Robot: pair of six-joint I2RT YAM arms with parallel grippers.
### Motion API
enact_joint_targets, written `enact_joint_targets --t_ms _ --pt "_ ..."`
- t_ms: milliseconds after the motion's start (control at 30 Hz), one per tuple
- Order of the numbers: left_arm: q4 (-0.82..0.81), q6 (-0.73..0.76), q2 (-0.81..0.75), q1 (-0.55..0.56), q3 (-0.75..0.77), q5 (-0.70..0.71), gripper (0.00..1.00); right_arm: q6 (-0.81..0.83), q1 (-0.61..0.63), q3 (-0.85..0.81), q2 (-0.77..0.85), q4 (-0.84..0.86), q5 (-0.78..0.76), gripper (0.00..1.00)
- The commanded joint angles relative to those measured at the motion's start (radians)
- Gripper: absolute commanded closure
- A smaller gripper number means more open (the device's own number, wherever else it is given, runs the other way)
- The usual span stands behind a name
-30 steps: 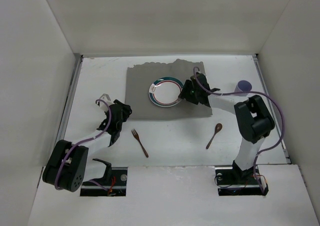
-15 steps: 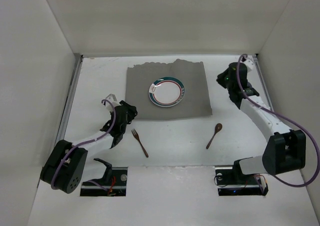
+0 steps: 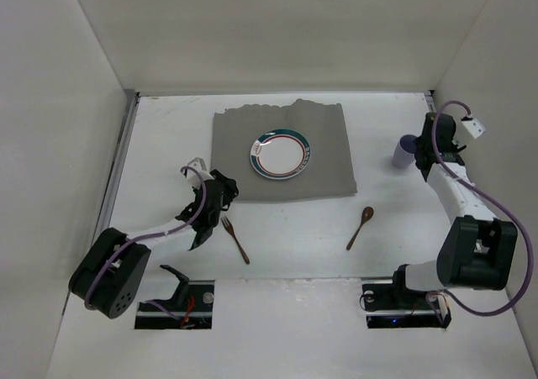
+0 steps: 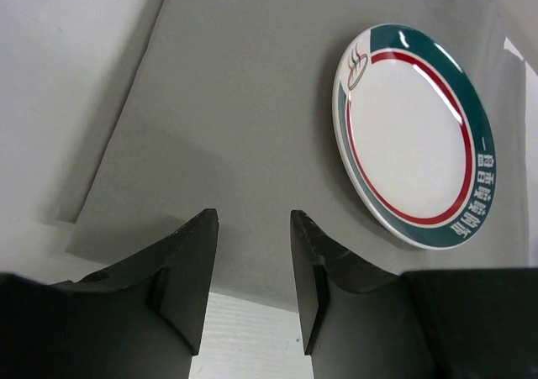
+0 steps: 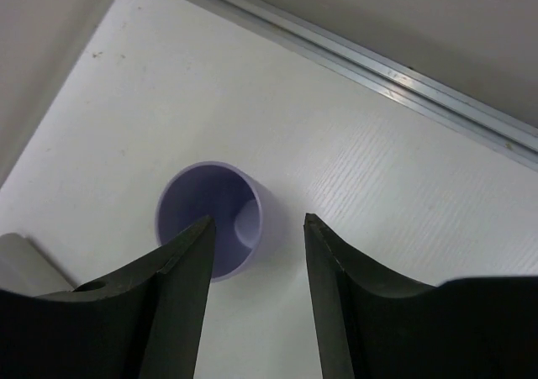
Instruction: Set the dinner table for one person
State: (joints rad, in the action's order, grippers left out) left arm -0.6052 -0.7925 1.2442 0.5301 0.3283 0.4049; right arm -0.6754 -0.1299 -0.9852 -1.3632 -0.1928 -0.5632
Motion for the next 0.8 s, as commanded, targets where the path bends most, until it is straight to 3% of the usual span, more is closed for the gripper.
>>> enact_joint_targets --t_ms 0,267,333,400,467,633,767 --pt "-0.062 0.015 0.014 0.009 0.035 0.020 0.62 0.014 -0.014 -0.049 -0.068 -0.013 0.049 0.48" --pt "-0.062 0.009 -0.017 -0.011 0.018 0.017 0.62 0.004 -0.015 -0.049 -0.175 0.006 0.068 0.55" --pt "-0.062 0.007 -0.002 -0.011 0.023 0.014 0.62 0.004 -0.020 -0.040 -0.189 0.024 0.078 0.65" --pt "-0.062 0.004 0.008 -0.011 0.026 0.005 0.62 0.004 -0.017 -0.038 -0.195 0.039 0.085 0.81" --pt "-0.062 0.003 0.012 -0.002 0.031 0.006 0.62 0.010 -0.014 -0.035 -0.176 0.038 0.060 0.89" --pt "-0.064 0.001 0.032 -0.002 0.037 0.003 0.62 0.069 0.101 -0.102 -0.106 0.044 0.002 0.90" --pt "-0.065 0.007 0.044 -0.003 0.040 0.014 0.62 0.152 0.241 -0.249 -0.154 0.041 0.040 0.90"
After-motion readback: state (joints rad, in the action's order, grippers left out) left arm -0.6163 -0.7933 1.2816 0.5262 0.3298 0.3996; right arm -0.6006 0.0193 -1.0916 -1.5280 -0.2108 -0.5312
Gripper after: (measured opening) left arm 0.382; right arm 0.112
